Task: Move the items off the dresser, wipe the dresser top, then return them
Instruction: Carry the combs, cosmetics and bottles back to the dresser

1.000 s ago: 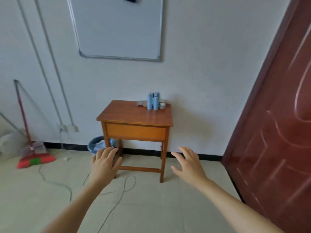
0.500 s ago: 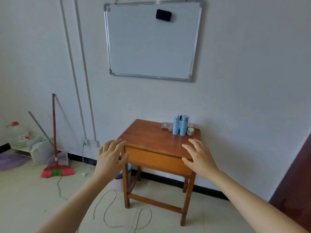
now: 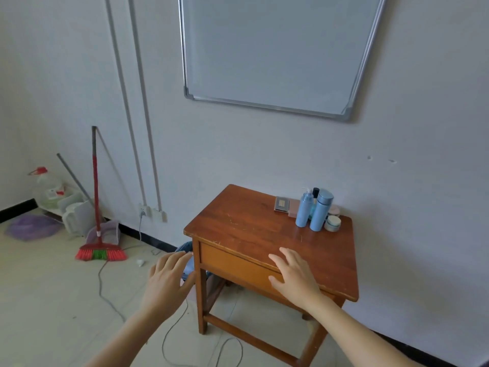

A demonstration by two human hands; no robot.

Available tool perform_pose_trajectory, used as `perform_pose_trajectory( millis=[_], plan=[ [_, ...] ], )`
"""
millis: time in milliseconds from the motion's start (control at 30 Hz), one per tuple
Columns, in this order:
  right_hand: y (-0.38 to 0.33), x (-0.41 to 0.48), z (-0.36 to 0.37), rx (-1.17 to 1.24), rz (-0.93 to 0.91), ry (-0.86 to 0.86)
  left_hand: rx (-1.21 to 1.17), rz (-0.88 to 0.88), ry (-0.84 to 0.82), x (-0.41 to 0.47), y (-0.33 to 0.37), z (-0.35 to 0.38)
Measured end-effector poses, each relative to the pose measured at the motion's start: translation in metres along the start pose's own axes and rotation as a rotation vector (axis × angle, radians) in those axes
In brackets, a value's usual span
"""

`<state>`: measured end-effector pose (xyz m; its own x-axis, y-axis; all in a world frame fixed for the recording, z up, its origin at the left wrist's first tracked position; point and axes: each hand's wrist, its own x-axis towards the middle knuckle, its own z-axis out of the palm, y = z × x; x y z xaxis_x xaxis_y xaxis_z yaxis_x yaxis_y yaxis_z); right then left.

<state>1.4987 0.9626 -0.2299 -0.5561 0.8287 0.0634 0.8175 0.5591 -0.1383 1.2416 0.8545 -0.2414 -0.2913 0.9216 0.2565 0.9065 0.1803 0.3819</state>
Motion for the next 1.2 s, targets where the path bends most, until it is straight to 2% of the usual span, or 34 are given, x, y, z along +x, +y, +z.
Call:
perform_pose_trajectory(
  millis=[200, 400, 533, 767, 1200],
  plan=[
    [0.018, 0.071, 0.009, 0.009, 0.063, -0.002, -0.048, 0.048, -0.006, 0.093, -0.011, 0.034],
    [0.038, 0.141, 0.018, 0.011, 0.182, -0.058, -0.093, 0.119, -0.169, 0.192, -0.005, 0.079],
    [0.039, 0.180, 0.037, 0.102, 0.312, -0.072, -0.082, 0.191, -0.237, 0.240, -0.016, 0.102],
    [0.050, 0.215, 0.072, 0.202, 0.411, -0.155, -0.083, 0.204, -0.427, 0.282, -0.020, 0.149],
    [0.141, 0.336, 0.082, 0.370, 0.608, 0.036, 0.084, 0.340, -0.590, 0.361, 0.052, 0.216]
  ],
)
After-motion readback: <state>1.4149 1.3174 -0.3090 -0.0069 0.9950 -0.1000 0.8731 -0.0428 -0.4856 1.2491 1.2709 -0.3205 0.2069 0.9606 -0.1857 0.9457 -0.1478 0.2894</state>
